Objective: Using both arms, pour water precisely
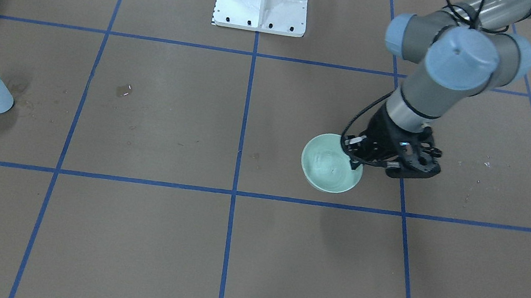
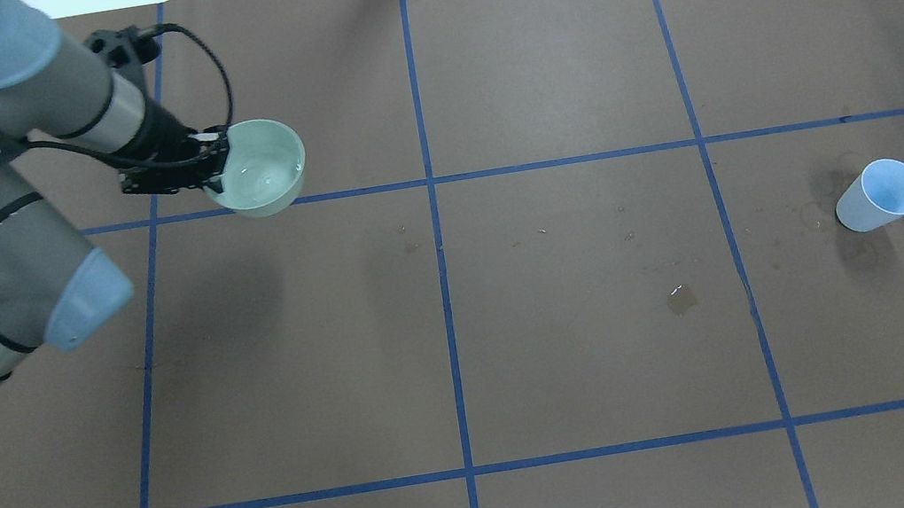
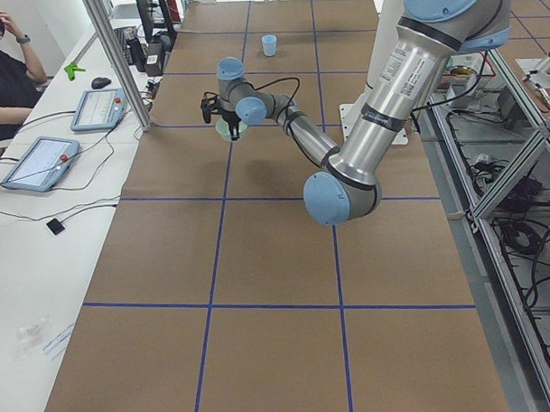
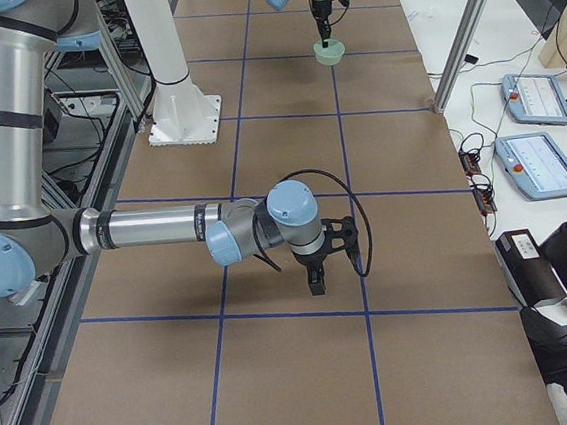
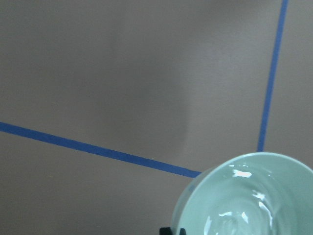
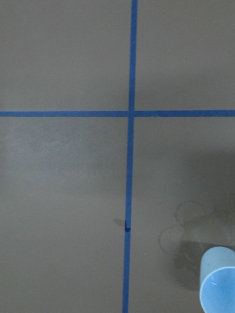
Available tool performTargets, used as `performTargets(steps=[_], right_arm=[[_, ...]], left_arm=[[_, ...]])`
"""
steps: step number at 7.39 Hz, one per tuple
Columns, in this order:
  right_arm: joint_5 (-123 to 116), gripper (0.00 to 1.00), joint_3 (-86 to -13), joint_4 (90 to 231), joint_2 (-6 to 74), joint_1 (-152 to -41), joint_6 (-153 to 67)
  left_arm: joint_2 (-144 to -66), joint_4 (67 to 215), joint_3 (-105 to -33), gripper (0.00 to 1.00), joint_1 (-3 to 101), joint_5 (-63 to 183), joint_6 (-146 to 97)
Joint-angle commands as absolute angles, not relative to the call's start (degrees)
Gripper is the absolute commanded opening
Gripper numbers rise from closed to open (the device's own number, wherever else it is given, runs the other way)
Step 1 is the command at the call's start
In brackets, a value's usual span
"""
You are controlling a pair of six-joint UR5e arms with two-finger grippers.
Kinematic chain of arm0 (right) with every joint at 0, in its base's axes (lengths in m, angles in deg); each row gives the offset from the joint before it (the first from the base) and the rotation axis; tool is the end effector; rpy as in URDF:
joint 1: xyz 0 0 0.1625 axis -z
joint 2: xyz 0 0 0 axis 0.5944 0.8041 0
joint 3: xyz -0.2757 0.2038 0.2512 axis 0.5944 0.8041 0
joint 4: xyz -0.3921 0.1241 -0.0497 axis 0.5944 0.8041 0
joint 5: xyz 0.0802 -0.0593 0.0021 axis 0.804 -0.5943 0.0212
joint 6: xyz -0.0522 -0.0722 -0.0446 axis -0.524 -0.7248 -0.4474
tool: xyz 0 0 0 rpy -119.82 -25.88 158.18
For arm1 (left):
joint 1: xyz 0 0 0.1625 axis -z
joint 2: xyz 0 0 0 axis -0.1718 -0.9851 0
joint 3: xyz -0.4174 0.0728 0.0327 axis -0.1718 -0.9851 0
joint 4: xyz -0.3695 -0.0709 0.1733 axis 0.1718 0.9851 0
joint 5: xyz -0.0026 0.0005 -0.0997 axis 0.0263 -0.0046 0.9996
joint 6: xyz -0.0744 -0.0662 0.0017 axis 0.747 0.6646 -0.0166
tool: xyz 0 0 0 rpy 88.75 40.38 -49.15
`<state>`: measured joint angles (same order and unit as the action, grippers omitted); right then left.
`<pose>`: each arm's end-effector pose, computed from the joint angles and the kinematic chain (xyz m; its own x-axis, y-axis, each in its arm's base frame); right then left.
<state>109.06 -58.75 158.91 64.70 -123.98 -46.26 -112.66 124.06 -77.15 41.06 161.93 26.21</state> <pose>0.0434 -0.4292 0.6095 0.6811 -0.0071 0.7322 -0.1165 0.9862 0.1178 0.3422 -0.5462 0.2976 0.5689 -0.1501 -0.8086 0.1799 0.9821 -0.0557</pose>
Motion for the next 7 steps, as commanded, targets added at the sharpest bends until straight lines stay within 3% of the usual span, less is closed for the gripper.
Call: performTargets(steps=[1,5,7], right_arm=[[109.1,0.99,-61.8,169.1,64.8,-124.5,-49.9],[105.5,0.99,-62.3,173.9,65.3,-123.0,-51.3],[103.8,0.99,-62.0,174.0,65.7,-123.0,-51.4]], left_arm=[[-100.0,125.1,-82.5,0.00,46.7,165.6,13.7],[-81.5,145.2,-80.7,0.00,48.5,165.7,9.0],[-78.9,153.7,-74.2,0.00,48.6,165.6,7.3]])
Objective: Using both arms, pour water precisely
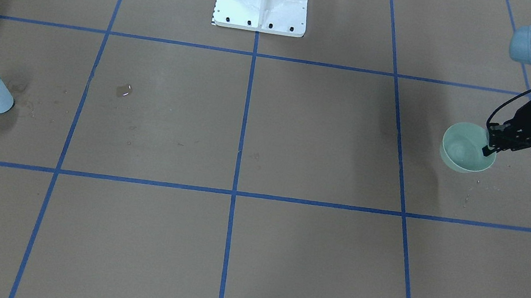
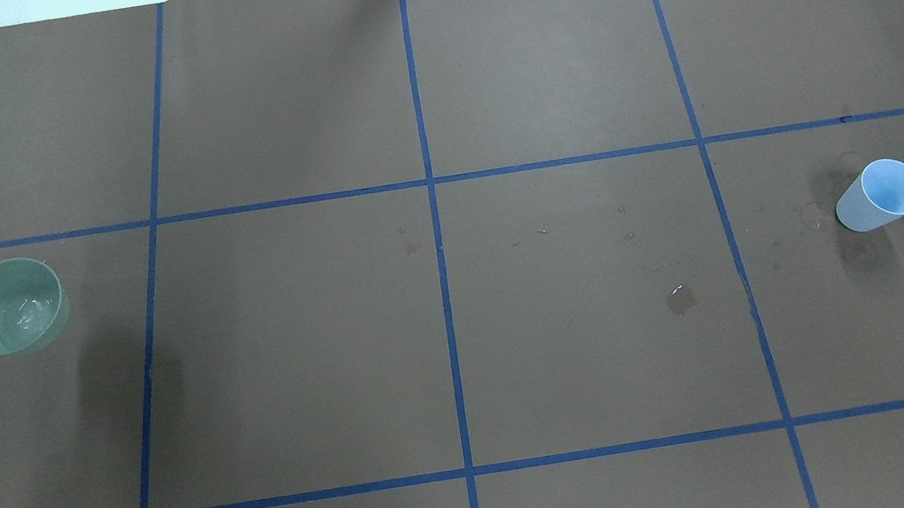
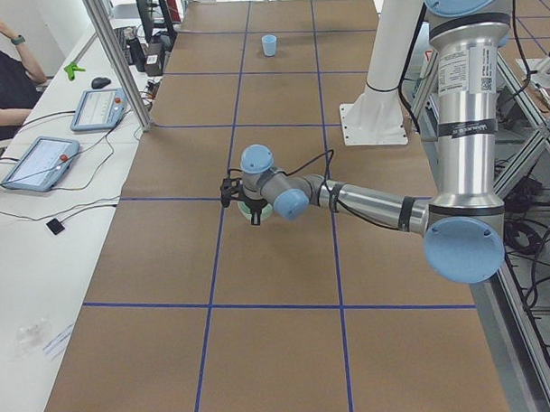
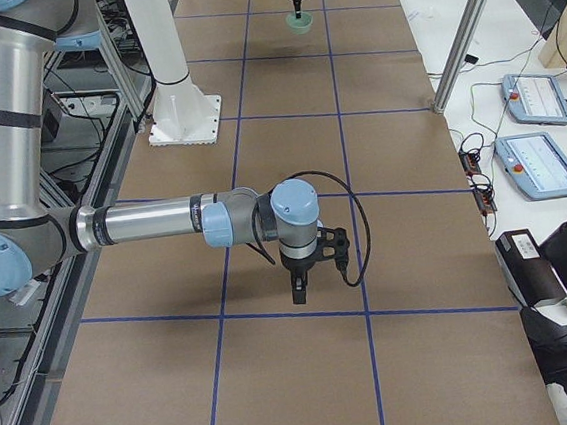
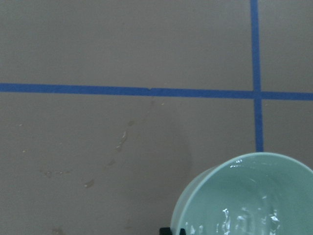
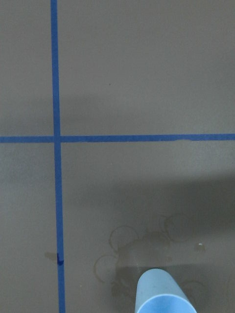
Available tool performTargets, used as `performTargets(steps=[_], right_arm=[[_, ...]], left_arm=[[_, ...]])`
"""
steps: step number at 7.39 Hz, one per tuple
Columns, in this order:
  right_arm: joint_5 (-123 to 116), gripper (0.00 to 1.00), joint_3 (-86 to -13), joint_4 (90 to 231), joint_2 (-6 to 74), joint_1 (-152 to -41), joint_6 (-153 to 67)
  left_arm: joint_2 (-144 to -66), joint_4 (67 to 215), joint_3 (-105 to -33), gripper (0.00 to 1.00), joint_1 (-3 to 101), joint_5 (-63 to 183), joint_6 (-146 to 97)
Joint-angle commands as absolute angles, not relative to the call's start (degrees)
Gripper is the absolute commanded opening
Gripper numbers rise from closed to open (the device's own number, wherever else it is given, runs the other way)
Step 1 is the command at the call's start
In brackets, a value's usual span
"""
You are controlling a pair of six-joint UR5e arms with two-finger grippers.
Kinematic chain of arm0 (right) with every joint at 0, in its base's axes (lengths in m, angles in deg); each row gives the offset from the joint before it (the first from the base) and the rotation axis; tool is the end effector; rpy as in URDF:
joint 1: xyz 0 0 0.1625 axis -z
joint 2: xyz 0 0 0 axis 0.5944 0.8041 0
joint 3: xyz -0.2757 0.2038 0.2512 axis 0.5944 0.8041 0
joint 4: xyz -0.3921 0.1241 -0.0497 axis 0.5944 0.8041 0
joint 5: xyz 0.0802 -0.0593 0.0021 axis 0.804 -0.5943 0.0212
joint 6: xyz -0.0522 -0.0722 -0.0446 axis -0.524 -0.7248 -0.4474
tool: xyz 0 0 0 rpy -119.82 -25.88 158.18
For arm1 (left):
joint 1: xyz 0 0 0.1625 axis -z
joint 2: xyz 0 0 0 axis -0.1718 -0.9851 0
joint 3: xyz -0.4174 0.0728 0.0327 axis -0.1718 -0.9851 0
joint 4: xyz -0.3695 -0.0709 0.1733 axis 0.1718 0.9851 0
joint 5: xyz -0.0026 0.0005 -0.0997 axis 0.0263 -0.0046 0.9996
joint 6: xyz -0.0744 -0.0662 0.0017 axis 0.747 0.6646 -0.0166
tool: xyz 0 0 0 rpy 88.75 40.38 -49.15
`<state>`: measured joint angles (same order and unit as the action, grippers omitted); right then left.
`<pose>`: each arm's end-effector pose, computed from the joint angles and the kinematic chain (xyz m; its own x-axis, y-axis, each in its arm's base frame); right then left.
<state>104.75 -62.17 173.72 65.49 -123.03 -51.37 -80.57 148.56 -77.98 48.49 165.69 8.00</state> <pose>0.0427 -0.4132 0.6189 0.7477 0.0474 0.6624 -0.0453 0.9988 -0.0203 0.1900 -0.4479 0.5529 0.6266 0.0144 -0.7792 0.0738 0.9942 0.0777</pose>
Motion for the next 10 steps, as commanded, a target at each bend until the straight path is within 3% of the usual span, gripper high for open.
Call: performTargets(steps=[1,3,4,5,8,10], right_arm=[[103.8,0.99,-62.0,174.0,65.7,-123.0,-51.4],[104.4,0.99,-61.7,174.0,65.4,-123.0,-51.3],[104.5,0.99,-61.8,173.9,65.4,-123.0,-51.3],[104.5,0.99,-62.0,173.8,65.4,-123.0,-51.3],[104.4,0.99,-61.7,173.5,65.4,-123.0,-50.7],[104.1,0.99,-62.0,173.1,65.4,-123.0,-50.8]], left_arm=[[-79.3,156.9,-70.7,0.00,48.6,165.6,7.3],[-79.7,158.0,-68.4,0.00,48.6,165.6,7.3],[-79.8,158.1,-67.8,0.40,48.5,165.6,7.3],[-80.0,158.2,-67.8,0.99,48.4,165.6,7.8],[-81.1,156.2,-69.6,1.00,51.9,169.5,7.3],[-85.8,146.2,-73.1,1.00,55.2,172.6,6.3]])
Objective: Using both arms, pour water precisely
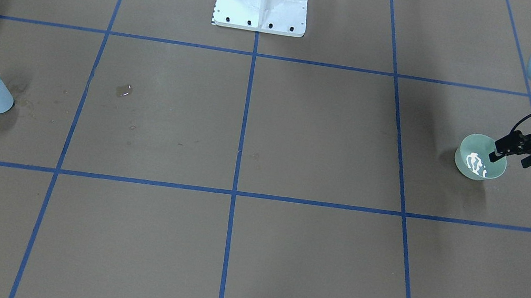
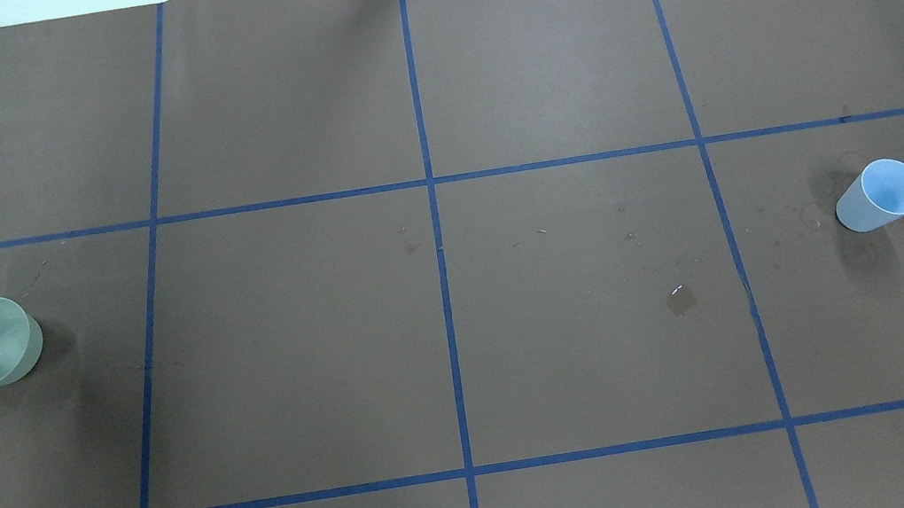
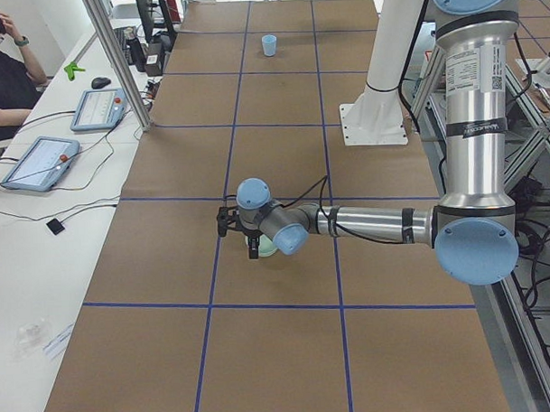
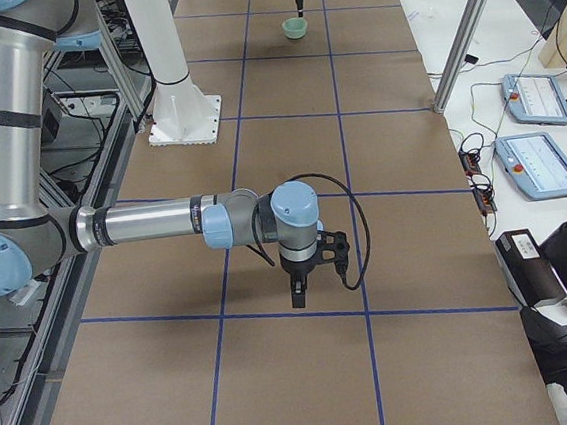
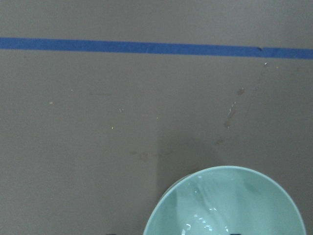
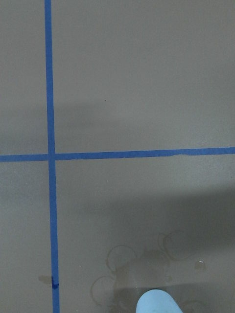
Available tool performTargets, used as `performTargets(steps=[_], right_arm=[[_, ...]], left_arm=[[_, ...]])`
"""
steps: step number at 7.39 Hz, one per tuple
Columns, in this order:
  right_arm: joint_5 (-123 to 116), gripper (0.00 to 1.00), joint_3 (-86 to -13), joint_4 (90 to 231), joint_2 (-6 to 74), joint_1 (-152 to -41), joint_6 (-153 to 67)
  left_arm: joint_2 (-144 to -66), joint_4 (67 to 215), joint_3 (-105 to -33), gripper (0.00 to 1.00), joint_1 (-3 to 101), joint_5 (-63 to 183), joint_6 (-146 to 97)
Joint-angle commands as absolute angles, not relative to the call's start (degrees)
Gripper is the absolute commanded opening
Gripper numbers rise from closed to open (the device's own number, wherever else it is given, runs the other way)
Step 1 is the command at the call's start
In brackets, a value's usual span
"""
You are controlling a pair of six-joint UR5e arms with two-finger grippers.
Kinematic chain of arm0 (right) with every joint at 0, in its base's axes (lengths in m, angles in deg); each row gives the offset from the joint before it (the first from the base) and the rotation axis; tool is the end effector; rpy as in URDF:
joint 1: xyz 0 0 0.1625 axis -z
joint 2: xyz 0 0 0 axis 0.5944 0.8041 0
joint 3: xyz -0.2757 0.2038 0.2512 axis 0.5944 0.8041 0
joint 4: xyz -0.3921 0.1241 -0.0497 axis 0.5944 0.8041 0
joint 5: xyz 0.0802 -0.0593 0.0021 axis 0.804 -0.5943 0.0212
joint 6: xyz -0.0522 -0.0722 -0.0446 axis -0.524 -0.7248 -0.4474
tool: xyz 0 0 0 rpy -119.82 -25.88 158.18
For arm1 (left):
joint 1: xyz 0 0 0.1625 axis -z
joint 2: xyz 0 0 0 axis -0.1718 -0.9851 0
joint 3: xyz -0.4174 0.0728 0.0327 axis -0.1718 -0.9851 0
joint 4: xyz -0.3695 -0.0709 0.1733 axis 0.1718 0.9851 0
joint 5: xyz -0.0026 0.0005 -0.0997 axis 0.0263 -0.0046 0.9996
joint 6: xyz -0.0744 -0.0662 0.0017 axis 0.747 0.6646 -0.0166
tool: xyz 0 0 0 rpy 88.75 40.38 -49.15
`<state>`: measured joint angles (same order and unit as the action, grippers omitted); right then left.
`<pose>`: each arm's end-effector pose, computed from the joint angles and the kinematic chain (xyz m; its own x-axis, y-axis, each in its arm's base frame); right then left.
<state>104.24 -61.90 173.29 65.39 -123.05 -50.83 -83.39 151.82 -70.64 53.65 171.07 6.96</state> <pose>0.0435 -0.4144 0.6203 0.7528 0.0542 0.6560 -0.0536 0.9983 -0.0210 0.1637 -0.4766 0.5832 0.5849 -0.0309 -0.8105 0.0978 0.9947 0.0326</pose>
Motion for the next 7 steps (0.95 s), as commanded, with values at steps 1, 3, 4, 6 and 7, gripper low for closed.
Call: performTargets(steps=[1,3,4,6,7], right_arm=[[104.1,0.99,-61.5,173.1,65.3,-123.0,-51.3],[104.7,0.99,-61.6,172.7,65.0,-123.2,-51.3],[106.2,0.99,-61.9,172.6,64.9,-123.7,-51.4],[107.5,0.99,-62.3,172.8,64.6,-123.7,-51.4],[108.3,0.99,-62.8,172.8,64.7,-124.1,-51.3]], left_arm=[[-86.0,139.8,-75.2,1.00,56.5,172.2,-1.8],[-92.5,116.8,-78.6,1.00,64.4,171.9,-22.0],[-96.3,107.2,-78.4,1.00,67.9,168.0,-32.6],[-99.8,99.2,-74.2,1.00,73.7,166.3,-44.3],[-97.1,99.4,-74.4,1.00,74.1,168.6,-44.5]])
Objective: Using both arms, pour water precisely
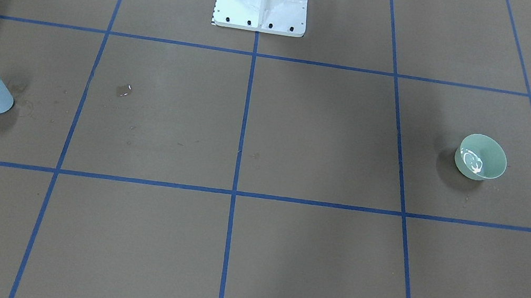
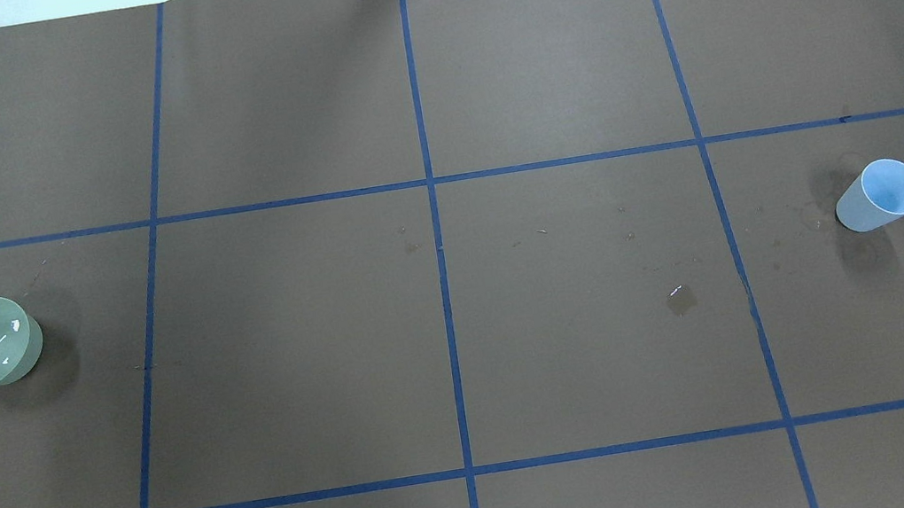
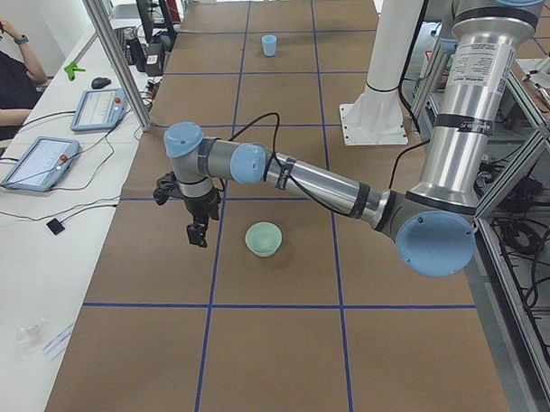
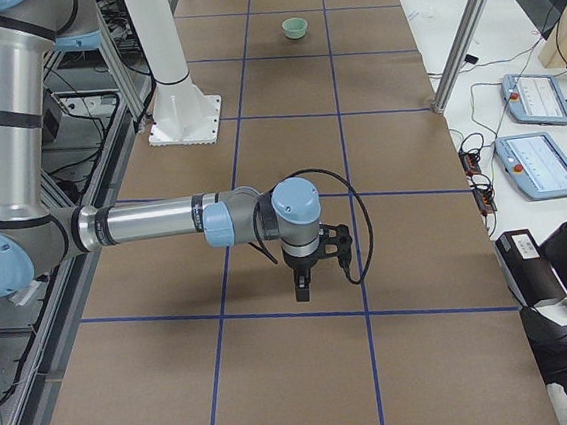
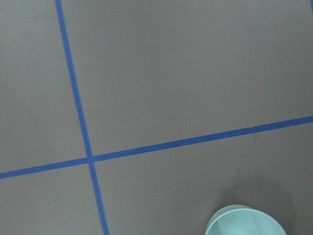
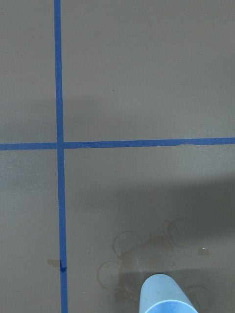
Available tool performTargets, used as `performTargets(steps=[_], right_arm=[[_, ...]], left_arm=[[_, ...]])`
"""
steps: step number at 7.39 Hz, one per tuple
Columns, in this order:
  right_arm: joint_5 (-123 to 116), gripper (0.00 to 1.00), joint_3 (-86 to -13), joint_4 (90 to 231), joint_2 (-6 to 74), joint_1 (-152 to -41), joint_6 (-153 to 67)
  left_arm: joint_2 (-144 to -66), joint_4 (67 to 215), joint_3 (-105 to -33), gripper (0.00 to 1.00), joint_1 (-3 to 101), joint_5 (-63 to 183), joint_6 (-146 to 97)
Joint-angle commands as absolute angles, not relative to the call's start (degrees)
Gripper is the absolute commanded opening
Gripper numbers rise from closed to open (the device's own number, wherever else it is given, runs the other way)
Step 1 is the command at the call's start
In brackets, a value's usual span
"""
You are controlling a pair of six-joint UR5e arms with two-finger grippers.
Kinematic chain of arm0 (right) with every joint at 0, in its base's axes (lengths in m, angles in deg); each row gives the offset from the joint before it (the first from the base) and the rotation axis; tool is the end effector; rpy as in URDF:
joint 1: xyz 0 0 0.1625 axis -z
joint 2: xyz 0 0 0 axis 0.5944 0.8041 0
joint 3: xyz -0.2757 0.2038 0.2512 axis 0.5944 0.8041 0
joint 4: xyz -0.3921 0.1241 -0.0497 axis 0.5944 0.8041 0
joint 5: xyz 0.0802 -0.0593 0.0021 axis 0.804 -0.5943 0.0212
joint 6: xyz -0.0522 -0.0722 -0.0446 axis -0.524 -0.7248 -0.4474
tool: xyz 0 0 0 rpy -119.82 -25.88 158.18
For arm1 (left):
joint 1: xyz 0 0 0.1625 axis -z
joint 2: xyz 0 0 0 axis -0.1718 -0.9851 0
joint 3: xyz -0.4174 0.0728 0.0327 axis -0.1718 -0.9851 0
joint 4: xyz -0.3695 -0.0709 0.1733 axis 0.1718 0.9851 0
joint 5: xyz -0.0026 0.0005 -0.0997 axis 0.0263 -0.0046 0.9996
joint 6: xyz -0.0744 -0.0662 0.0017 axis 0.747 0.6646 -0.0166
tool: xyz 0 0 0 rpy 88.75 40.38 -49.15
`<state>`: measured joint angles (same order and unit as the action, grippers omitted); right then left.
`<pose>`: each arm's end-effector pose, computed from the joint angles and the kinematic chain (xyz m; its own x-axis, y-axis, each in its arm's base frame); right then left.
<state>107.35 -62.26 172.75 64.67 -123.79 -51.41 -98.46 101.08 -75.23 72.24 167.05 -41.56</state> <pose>0.0446 -0.4198 0.6074 0.7154 0.0328 0.6979 -0.0537 0.9985 0.0081 0.0077 -0.5754 0.5097 0.7586 0.2154 -0.6149 -0.1676 0.9765 0.1353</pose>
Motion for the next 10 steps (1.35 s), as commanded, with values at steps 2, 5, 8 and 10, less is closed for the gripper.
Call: performTargets(steps=[2,5,8,10], right_arm=[[108.8,0.99,-63.4,172.6,64.8,-124.8,-51.3],[113.8,0.99,-62.6,165.6,68.6,-128.1,-52.8],[113.1,0.99,-59.5,165.1,68.5,-128.0,-52.2],[113.2,0.99,-59.5,165.6,68.5,-128.0,-51.9]], left_arm=[[-93.2,101.0,-73.0,1.00,78.1,169.3,-43.6],[-88.9,110.2,-71.1,1.00,78.4,169.9,-41.4],[-85.7,117.7,-68.5,1.00,78.4,169.9,-41.4],[-85.7,117.6,-69.8,1.00,78.4,169.9,-41.4]])
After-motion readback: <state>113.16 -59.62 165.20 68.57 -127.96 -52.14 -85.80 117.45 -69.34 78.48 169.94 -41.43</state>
